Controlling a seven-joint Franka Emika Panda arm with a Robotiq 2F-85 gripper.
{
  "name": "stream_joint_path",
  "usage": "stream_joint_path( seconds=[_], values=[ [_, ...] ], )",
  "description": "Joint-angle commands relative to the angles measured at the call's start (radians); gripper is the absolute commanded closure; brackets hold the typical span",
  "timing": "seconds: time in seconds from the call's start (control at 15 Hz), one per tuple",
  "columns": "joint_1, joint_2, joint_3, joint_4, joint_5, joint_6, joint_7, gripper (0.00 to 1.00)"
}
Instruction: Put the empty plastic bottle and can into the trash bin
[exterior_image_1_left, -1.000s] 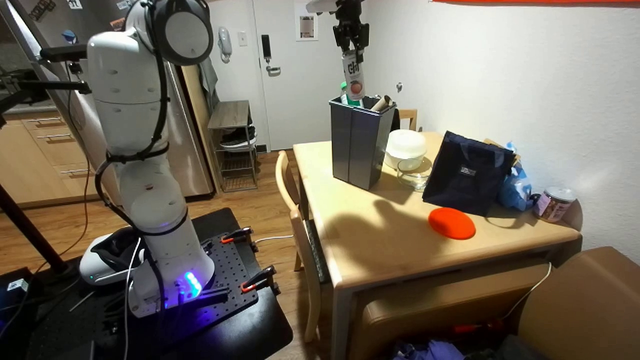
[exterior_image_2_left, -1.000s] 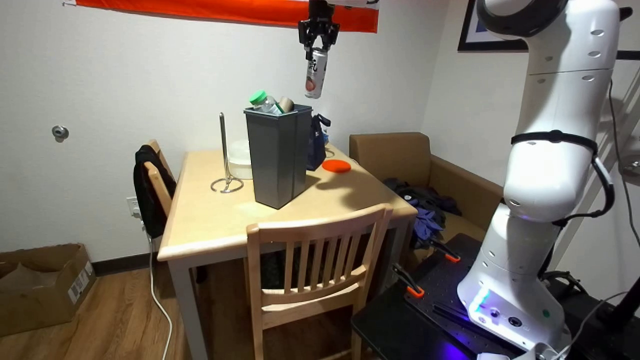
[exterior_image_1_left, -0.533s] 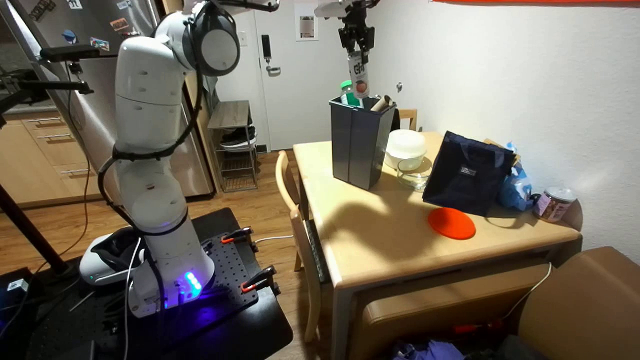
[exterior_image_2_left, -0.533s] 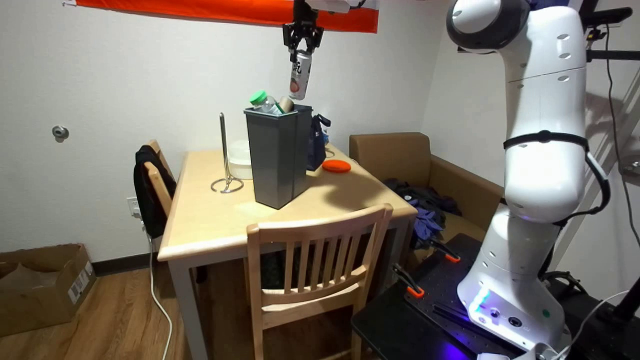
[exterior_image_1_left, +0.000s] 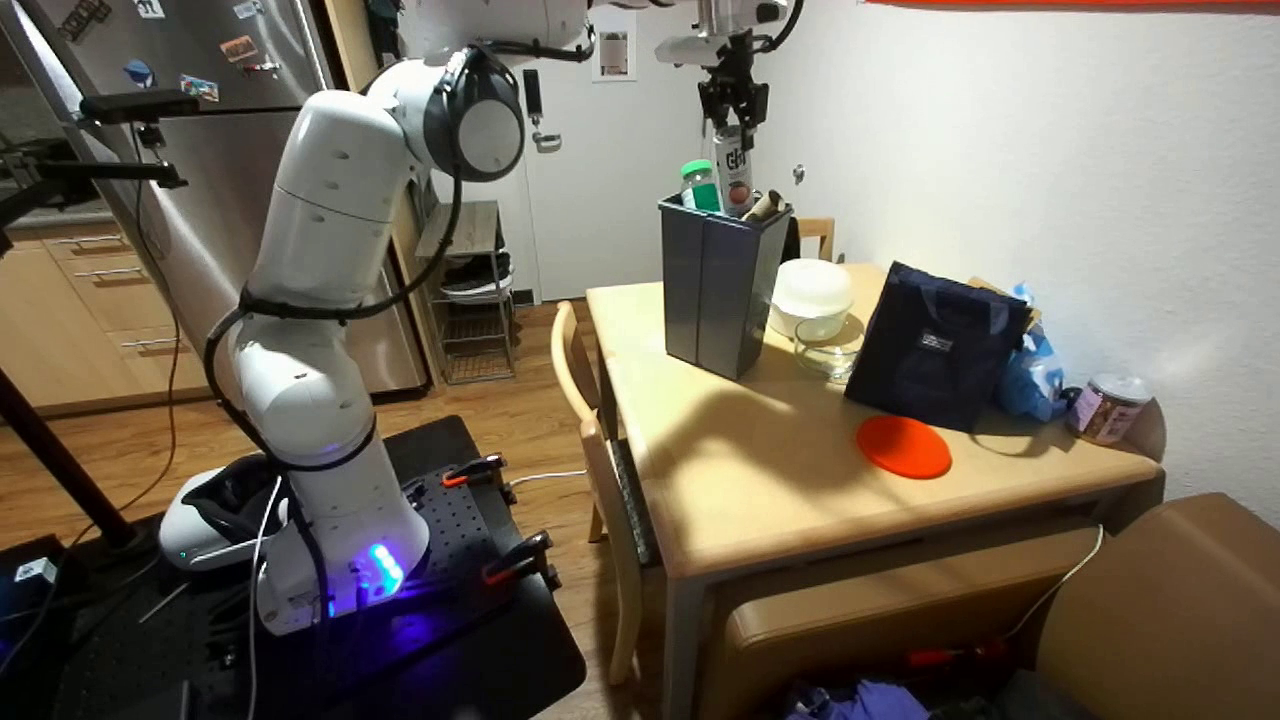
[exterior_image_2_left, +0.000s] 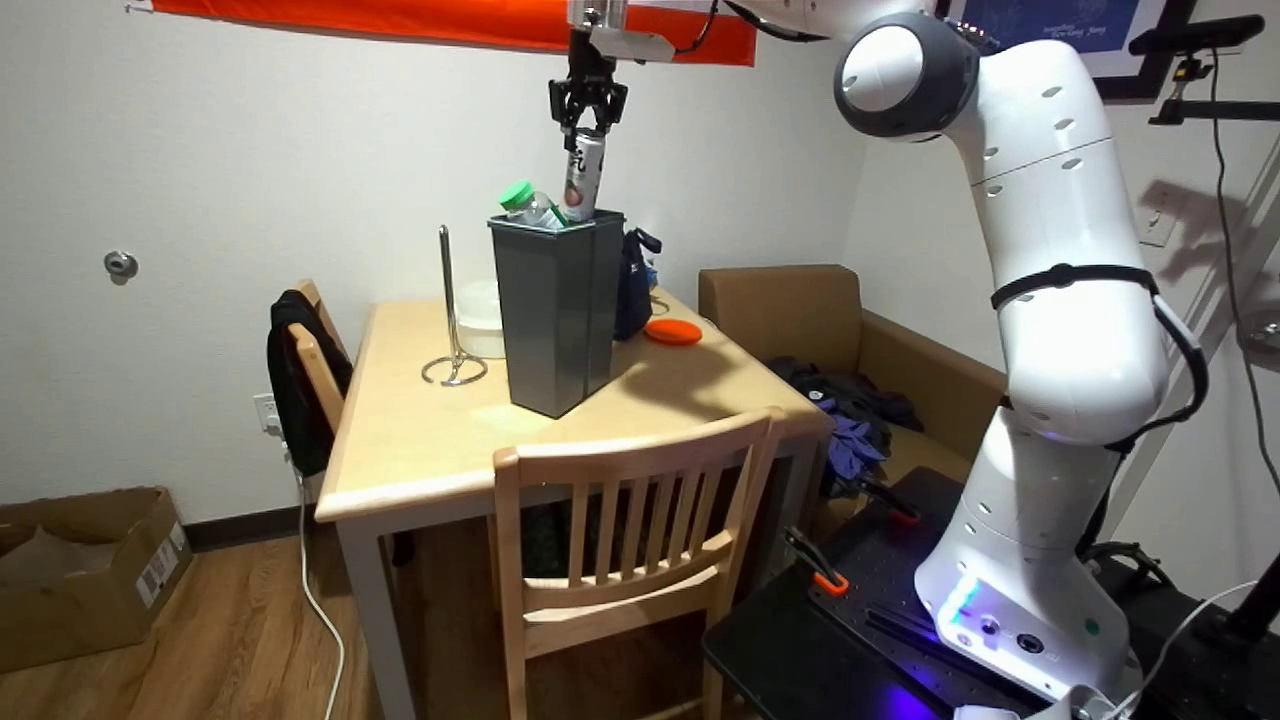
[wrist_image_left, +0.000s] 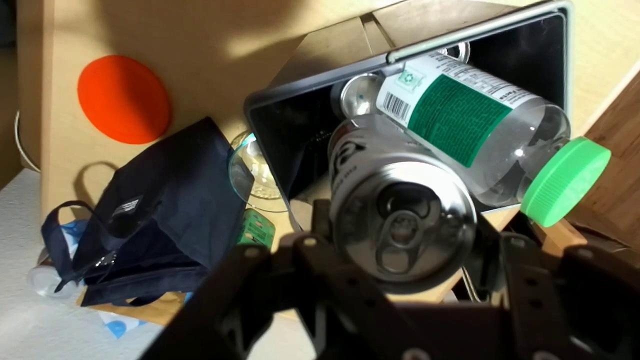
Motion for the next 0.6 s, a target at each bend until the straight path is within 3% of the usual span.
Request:
stream_joint_path(
  seconds=[0.0,0.53],
  values=[
    [0.004,0.054,-0.010,0.079,-0.021,-0.046,-0.010,0.64],
    [-0.004,0.078,-0.016,0.052,-0.015,-0.087,0.000,0.64]
  ],
)
